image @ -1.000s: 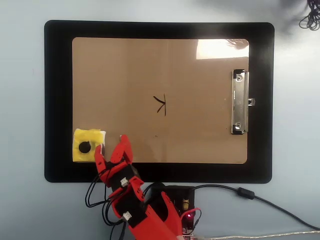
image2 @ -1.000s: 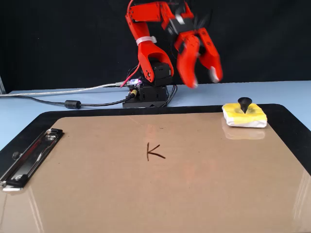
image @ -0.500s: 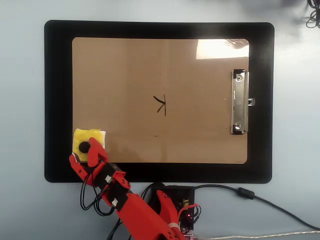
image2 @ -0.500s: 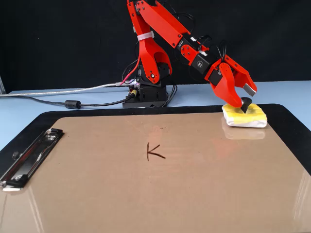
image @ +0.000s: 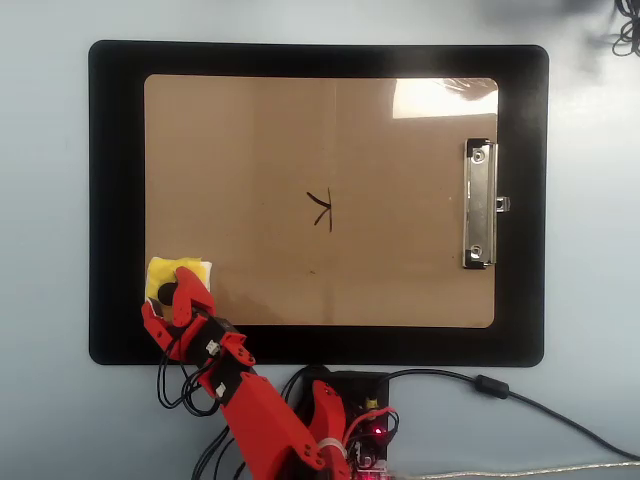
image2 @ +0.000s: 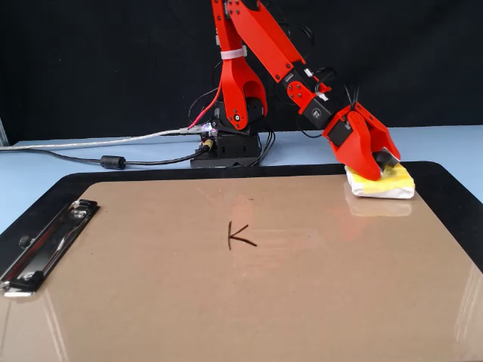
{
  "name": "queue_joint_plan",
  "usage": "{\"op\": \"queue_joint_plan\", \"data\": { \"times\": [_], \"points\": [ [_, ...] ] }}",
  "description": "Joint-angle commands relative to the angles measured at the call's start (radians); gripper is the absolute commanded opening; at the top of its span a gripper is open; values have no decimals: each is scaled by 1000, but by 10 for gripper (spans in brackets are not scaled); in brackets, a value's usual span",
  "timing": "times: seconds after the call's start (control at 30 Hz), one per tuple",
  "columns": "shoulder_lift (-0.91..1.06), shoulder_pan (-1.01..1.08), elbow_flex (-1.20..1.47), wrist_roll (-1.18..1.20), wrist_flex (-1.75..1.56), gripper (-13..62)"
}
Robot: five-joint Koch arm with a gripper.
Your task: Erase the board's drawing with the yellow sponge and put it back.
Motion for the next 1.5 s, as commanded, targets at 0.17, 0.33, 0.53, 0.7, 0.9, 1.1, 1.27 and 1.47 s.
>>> {"op": "queue_joint_plan", "data": {
  "times": [0.17, 0.33, 0.53, 0.7, 0.9, 1.1, 1.27, 1.47],
  "points": [
    [-29, 14, -12, -3, -152, 189],
    [-23, 32, 20, 28, -155, 155],
    [-17, 77, 67, 34, -212, -52],
    [8, 149, 104, 46, -282, -79],
    [331, 302, 120, 40, 34, -79],
    [657, 439, -104, 44, 818, -79],
    [650, 726, -259, 114, 968, -79],
    [572, 999, -224, 287, 818, -80]
  ]
}}
